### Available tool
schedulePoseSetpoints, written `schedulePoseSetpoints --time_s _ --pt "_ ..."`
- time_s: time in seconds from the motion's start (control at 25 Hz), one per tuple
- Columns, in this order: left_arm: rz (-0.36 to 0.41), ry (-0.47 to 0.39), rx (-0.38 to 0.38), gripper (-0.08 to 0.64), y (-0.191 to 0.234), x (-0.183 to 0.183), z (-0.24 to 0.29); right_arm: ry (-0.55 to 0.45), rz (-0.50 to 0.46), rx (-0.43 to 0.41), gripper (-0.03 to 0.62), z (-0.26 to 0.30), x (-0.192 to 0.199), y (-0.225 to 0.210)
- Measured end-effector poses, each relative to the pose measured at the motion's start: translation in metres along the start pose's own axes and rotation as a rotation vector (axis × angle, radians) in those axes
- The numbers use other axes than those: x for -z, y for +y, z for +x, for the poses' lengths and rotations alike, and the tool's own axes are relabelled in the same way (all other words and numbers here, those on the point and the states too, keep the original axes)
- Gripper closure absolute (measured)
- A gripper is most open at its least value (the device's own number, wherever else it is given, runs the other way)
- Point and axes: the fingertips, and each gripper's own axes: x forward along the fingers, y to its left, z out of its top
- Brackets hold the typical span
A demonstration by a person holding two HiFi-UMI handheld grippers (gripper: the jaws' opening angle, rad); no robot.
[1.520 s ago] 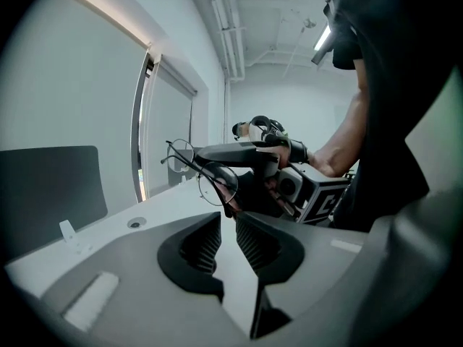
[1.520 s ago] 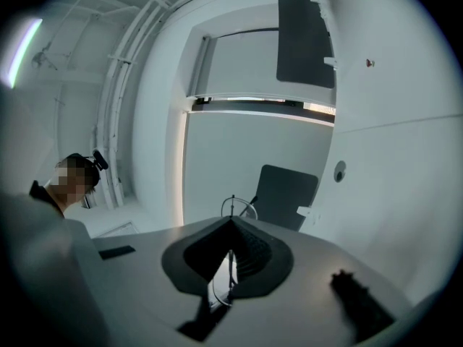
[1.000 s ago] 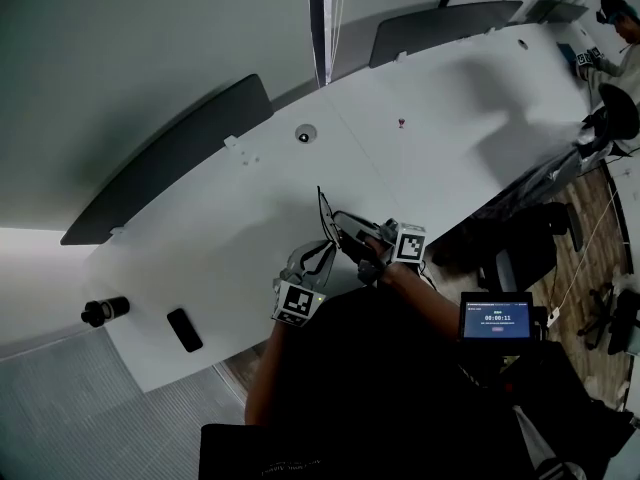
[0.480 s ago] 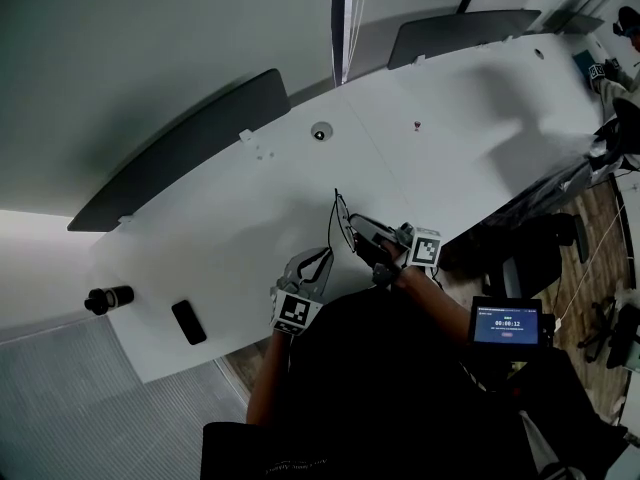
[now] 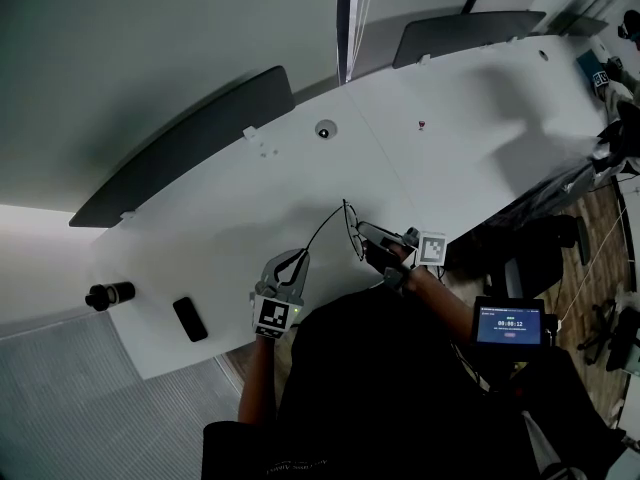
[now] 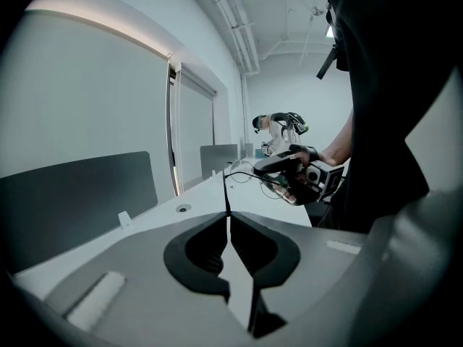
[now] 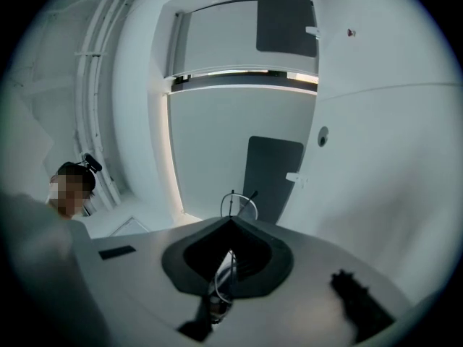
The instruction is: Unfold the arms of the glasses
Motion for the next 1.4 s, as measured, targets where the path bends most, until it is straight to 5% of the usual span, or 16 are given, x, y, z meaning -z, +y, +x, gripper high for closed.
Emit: schedulePoseSetpoints --time_s 0.72,1.04,1.32,1.4 --pt "-0.109 0.045 -0.124 0.54 0.055 0.024 -0.011 0.15 0.288 0.059 0.586 -0.006 0.042 -0.027" --pt "-0.36 0.125 -0.043 0.472 0.046 0.072 0.016 0.115 0.456 0.16 0.586 -0.011 0.052 -0.05" --pt "-0.538 0.118 0.013 0.353 0.038 0.067 0.015 0.094 0.492 0.177 0.586 -0.017 0.052 -0.055" --pt "-0.654 0.122 0.017 0.334 0.036 0.07 0.009 0.082 0.494 0.183 0.586 -0.019 0.05 -0.056"
